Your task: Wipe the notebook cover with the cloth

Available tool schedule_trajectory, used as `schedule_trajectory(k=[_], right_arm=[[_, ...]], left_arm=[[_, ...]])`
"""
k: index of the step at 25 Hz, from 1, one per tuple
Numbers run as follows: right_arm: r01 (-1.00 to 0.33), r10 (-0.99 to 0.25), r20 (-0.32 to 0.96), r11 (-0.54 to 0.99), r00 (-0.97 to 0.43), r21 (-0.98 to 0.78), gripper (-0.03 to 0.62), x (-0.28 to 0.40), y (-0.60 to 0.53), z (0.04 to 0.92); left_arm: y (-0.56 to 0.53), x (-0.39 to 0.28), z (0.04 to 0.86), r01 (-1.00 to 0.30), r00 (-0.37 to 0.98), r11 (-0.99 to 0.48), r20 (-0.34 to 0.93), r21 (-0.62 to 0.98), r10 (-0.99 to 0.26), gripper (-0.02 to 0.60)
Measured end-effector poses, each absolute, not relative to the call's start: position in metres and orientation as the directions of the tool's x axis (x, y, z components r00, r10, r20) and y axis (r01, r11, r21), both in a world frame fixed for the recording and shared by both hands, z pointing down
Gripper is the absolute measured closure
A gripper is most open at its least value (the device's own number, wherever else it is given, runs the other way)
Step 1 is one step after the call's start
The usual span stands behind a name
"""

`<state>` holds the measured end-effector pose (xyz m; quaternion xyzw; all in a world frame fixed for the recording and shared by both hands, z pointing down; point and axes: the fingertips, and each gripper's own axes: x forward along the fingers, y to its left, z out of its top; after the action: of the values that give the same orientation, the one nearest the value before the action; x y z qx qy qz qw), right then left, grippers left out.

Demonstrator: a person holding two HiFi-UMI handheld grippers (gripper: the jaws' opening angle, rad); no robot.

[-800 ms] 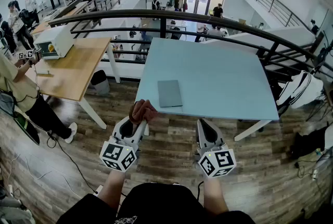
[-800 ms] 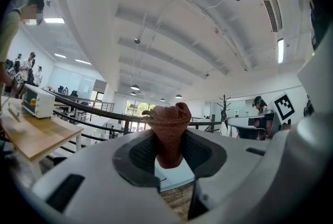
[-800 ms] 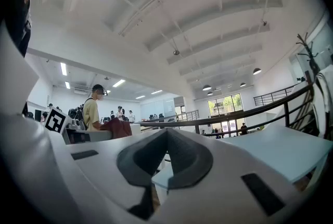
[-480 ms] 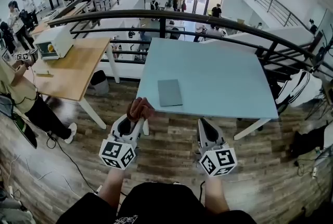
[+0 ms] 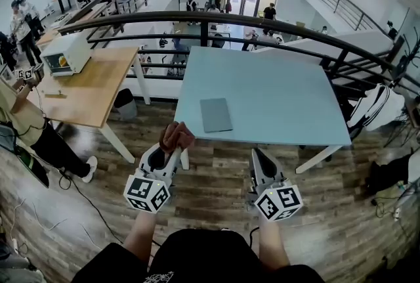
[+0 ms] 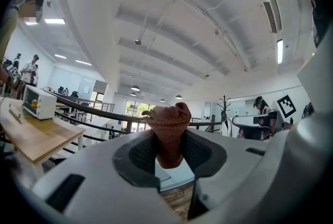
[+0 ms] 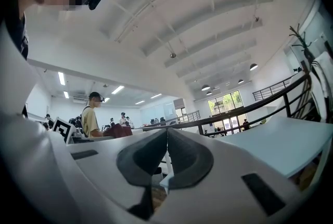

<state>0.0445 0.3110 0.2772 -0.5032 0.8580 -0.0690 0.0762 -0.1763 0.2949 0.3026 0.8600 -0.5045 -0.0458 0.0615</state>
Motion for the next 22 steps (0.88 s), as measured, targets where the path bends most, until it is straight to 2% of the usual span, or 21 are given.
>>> schedule_trajectory(k=[9,22], right_arm=[[-0.864,-0.884,-0.054,0.465,-0.464,-0.193,0.588,0.025,0.322,0.279],[-0.845,-0.861,-0.030,0.504,-0.507,-0.176,0.588,-0.013,0.329,0.285]], left_arm=[[0.305,-0.199,0.303,-0.849,0.504,-0.502,-0.032,0.168,-0.863,0.456],[0.314,-0.236,0.314,-0.853,0.493,-0.492,-0.036,0.175,-0.869,0.454]])
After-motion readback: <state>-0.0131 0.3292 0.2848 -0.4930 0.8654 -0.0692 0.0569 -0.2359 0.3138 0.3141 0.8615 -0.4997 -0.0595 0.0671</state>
